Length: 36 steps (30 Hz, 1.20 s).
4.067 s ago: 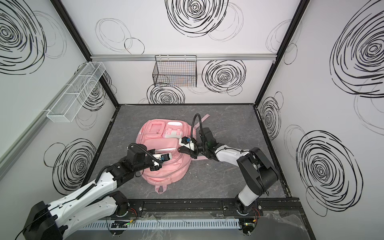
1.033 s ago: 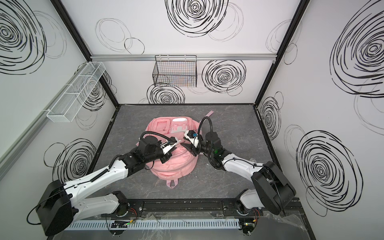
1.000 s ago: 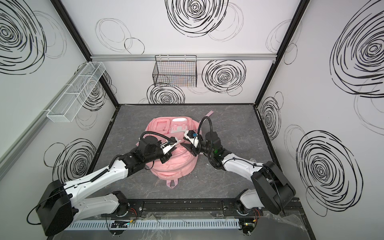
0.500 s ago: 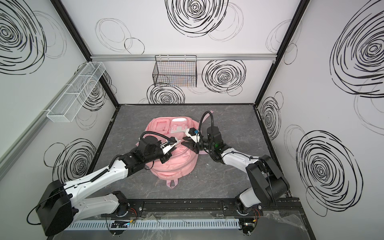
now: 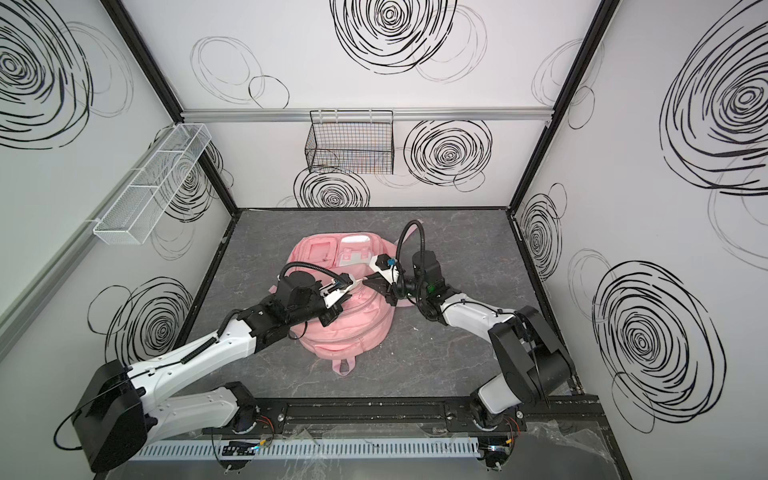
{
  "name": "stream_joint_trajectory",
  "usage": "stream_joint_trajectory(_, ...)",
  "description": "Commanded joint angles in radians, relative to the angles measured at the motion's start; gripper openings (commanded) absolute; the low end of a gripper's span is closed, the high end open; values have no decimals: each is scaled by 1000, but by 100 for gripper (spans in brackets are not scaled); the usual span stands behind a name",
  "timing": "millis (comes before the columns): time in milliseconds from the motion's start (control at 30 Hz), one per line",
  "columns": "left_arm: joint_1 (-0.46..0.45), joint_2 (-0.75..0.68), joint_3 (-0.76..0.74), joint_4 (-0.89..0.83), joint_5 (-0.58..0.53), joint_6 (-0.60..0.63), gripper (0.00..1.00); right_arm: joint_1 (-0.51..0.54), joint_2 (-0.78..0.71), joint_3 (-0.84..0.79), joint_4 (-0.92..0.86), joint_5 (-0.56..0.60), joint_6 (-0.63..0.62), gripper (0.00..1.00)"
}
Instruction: Pack the student bag
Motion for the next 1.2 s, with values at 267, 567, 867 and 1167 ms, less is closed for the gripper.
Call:
stream_joint_trajectory(267,4,11,12,92,-81,-93,0,5,-123,-140,175,238,195,6)
stream_joint_trajectory(567,-18,86,30,153,-156,-408,0,149,-231,-222,367,428,247,0)
stream_joint_trajectory(867,-2,153,57,243,-141,-762,0,216,-291,-320,481,409,262,0)
stream_joint_trajectory(1167,109,181,128,259,187,-904,56,158,-376,-444,515,463,282,0)
